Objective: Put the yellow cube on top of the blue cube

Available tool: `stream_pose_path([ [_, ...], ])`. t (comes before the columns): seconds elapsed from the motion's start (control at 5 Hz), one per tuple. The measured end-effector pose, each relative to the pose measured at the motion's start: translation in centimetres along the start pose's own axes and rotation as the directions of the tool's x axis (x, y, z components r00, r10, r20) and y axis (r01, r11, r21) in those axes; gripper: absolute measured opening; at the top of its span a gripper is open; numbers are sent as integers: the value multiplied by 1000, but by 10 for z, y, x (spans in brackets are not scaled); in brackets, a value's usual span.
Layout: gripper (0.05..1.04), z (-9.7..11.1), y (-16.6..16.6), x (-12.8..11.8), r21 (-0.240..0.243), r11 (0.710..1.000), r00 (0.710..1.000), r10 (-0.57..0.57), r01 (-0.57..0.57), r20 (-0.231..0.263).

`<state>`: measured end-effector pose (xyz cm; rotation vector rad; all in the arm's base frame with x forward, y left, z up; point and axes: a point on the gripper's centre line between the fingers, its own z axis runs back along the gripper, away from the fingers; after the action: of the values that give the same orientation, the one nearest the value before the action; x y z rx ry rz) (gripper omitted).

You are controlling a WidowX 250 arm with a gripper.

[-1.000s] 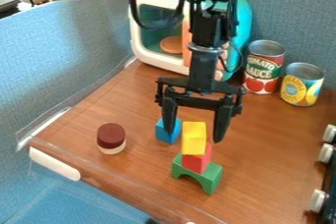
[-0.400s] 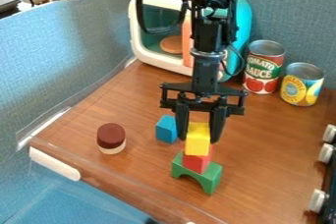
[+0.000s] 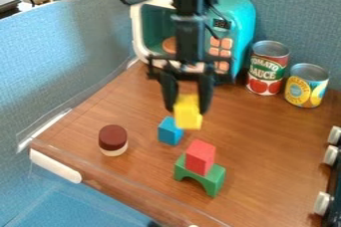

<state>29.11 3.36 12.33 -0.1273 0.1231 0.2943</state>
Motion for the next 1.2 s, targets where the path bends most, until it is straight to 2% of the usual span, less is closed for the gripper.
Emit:
stream_pose_path([
  [0.2,558,15,15,14,55,984,985,-170,170,-3],
  [0.4,558,12,30,34,147,935,946,-312,322,-84],
  [0.6,558,1,36,50,166,880,894,-424,444,-142],
  [0.8,558,-16,36,59,149,858,867,-466,491,-174],
  [1.0,558,-27,34,65,140,865,873,-460,482,-163],
  [1.2,558,-35,25,65,149,895,905,-403,421,-135],
])
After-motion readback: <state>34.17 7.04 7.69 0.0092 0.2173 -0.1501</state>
